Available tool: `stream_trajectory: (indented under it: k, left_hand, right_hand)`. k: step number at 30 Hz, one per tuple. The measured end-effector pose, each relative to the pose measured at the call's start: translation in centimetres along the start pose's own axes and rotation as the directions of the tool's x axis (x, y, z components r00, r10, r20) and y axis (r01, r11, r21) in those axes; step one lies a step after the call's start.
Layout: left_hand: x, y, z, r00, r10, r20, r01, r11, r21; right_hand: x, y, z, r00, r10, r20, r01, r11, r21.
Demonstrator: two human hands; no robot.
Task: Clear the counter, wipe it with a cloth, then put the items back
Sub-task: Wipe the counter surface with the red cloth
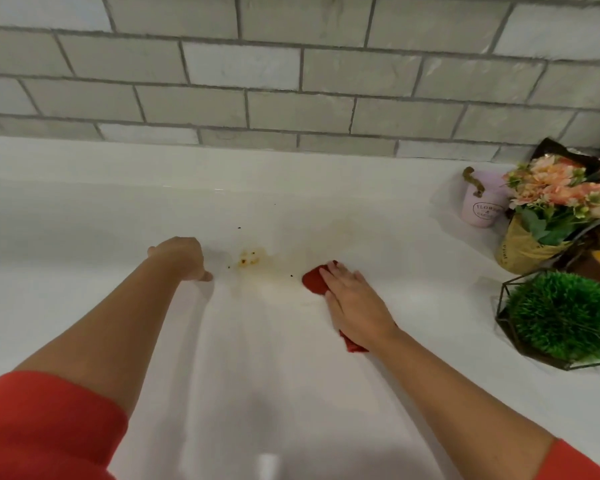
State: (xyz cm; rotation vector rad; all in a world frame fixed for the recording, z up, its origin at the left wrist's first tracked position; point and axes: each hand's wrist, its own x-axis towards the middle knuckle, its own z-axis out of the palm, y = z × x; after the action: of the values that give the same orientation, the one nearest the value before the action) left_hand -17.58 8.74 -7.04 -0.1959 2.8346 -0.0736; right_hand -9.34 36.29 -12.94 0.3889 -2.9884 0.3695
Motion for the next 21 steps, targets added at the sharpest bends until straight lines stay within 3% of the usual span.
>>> stream_trajectory:
  k: [2, 5, 8, 10, 12, 14, 16, 18, 21]
  left_hand:
    - [0.4, -0.3, -0.3, 1.0, -0.017, 0.002, 0.017, 0.999, -0.036]
    - [0.9, -0.4, 0.0, 0.999, -0.042, -0.011, 0.041, 0.996, -0.085]
    - [1.1, -0.9, 0.6, 0.994, -0.102, 0.039, 0.105, 0.99, -0.092]
    - [1.0, -1.2, 0.7, 0.989, -0.123, 0.076, 0.132, 0.983, -0.129]
    - [0.9, -1.3, 0.4, 0.989, -0.117, 0.095, 0.131, 0.98, -0.153]
    - [0.9, -1.2, -0.1, 0.986, -0.114, 0.12, 0.128, 0.985, -0.113]
    - [1.0, -1.1, -0.5, 0.983, -0.111, 0.147, 0.123, 0.99, -0.072]
    - [1.3, -1.2, -0.6, 0.982, -0.107, 0.158, 0.116, 0.992, -0.048]
    - [1.2, -1.3, -0.5, 0.985, -0.098, 0.145, 0.104, 0.994, -0.034]
  right_hand:
    - [1.7, 2.4, -0.4, 0.99, 0.135, -0.037, -0.136, 0.99, -0.023]
    - [5.2, 5.2, -1.8, 0.893, 0.439, -0.1, -0.434, 0.898, 0.068]
    - [8.3, 5.7, -1.5, 0.819, 0.562, -0.118, -0.565, 0.825, 0.006]
    - [9.0, 4.5, -1.0, 0.836, 0.538, -0.111, -0.541, 0.841, -0.001]
    - [8.5, 2.7, -0.5, 0.913, 0.404, -0.058, -0.404, 0.915, 0.014]
    - [7.2, 1.9, -0.6, 0.969, 0.247, 0.027, -0.249, 0.963, 0.105]
    - [6.6, 2.8, -1.0, 0.979, 0.195, 0.062, -0.204, 0.957, 0.205]
    - [7.3, 5.0, -1.0, 0.969, 0.245, 0.018, -0.244, 0.953, 0.18]
    - [10.2, 8.6, -1.3, 0.896, 0.43, -0.111, -0.423, 0.902, 0.084]
